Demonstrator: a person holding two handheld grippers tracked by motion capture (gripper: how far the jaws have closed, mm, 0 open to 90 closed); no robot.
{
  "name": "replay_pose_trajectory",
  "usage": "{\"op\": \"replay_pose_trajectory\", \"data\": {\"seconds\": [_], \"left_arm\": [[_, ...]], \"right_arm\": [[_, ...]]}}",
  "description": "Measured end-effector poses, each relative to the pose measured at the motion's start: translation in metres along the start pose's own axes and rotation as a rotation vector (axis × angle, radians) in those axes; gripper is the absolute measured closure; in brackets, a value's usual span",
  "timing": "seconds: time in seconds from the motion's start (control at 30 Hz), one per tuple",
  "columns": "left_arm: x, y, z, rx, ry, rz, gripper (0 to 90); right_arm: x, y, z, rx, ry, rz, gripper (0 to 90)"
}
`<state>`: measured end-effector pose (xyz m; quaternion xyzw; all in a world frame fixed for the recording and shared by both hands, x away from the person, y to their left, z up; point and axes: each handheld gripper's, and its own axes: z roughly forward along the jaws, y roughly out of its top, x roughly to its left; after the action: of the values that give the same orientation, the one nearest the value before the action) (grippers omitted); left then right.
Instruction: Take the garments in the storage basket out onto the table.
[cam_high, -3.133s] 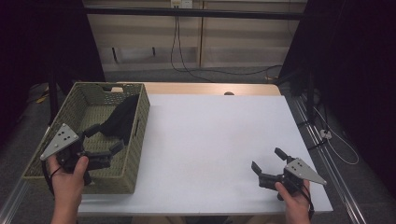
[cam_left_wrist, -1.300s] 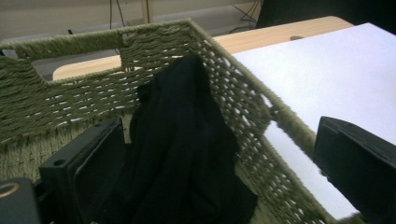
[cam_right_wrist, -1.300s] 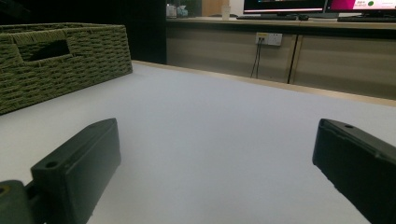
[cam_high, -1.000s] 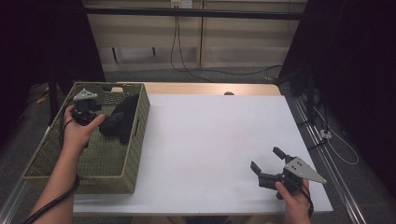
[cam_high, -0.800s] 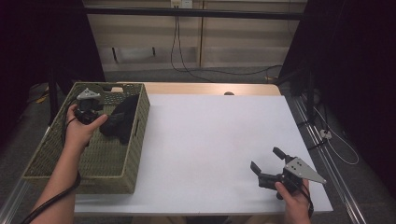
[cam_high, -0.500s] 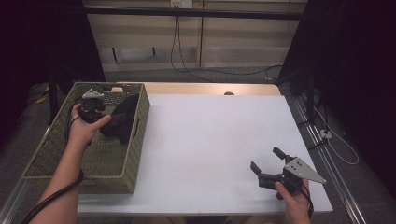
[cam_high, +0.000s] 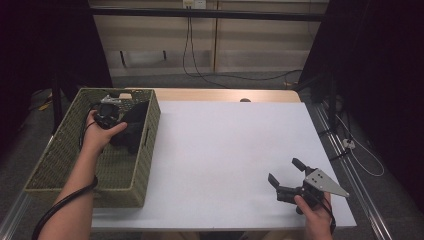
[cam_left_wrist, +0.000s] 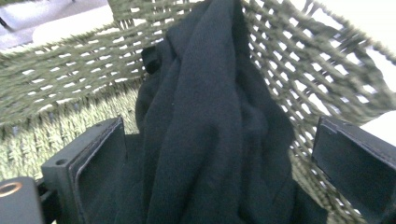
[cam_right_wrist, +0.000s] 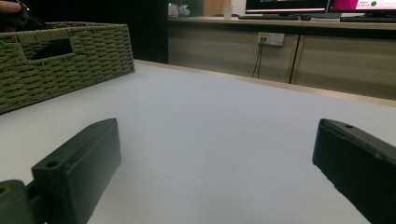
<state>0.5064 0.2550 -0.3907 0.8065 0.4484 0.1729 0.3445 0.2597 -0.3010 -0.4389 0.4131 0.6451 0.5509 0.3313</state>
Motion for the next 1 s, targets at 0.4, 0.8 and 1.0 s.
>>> {"op": "replay_pose_trajectory", "data": {"seconds": [0.4,0.8,1.0], "left_arm": [[0.008,0.002,0.022,0.061,-0.006,0.016,3.9],[0.007,-0.004,0.048,0.117,-0.018,0.019,6.1],[0.014,-0.013,0.055,0.114,-0.052,0.012,4.1]], "right_arm": [[-0.001,0.000,0.000,-0.003,-0.001,0.002,0.1],[-0.001,0.000,0.000,-0.004,0.000,0.009,0.1],[-0.001,-0.001,0.000,-0.002,0.001,0.013,0.1]]}}
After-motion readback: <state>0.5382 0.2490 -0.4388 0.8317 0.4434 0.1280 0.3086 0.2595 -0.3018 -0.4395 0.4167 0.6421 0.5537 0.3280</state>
